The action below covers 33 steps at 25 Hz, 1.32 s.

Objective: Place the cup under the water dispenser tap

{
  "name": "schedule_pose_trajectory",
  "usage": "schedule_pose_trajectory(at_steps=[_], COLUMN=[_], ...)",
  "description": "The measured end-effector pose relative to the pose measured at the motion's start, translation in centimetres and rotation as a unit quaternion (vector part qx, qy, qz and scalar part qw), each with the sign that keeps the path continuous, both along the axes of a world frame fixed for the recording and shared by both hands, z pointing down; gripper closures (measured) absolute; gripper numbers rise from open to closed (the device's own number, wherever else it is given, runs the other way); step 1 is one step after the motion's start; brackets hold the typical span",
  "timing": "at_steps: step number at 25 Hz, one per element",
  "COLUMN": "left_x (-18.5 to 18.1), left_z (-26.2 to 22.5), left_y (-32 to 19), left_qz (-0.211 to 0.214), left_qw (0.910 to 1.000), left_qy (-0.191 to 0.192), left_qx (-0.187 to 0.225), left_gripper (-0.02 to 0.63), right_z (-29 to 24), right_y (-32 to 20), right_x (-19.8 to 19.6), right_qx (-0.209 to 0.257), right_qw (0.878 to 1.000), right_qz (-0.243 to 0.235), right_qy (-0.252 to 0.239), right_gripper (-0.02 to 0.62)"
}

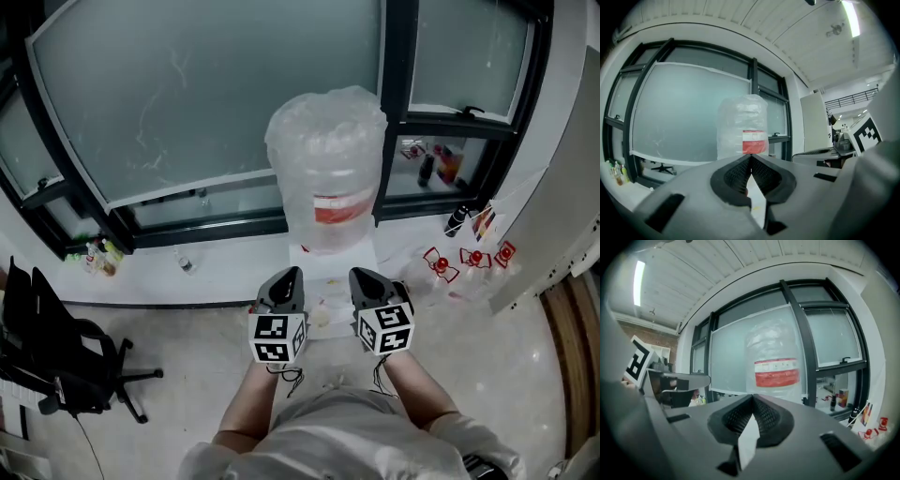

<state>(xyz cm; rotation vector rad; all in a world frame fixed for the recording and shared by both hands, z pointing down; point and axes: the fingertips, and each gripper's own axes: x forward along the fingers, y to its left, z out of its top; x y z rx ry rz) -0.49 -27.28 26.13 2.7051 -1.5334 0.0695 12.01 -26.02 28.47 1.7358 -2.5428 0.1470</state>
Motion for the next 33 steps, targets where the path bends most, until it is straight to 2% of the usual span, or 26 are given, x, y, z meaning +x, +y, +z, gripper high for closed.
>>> schedule_pose_trajectory(at_steps=[8, 15, 21, 33], left_x=[0.3, 0.0, -0.3, -0.8], left_z=[-1.4, -0.1, 0.2, 0.4], left_y=[0.9, 1.1, 2.0, 2.7], left_qz=[0.024, 0.033, 0.039, 0.056], left_qw=[0.9991, 0.9993, 0.9989, 0.998], left_qy=[0.007, 0.008, 0.026, 0.028], left_qx=[0.035, 0.014, 0.003, 0.003], left_gripper=[0.586, 0.586, 0.586, 0.586], right_z=[-1.6, -0.9, -0.8, -0.4], right_y=[0.2, 0.9, 1.8, 2.2], right_x=[-1.4, -2.8, -3.1, -4.0], right_qx=[0.025, 0.011, 0.012, 0.019], right_qw=[0.999, 1.0, 0.999, 0.999], right_qz=[-0.01, -0.024, -0.028, -0.027], right_qy=[0.035, 0.015, 0.013, 0.016], right_gripper=[0.568, 0.568, 0.568, 0.568])
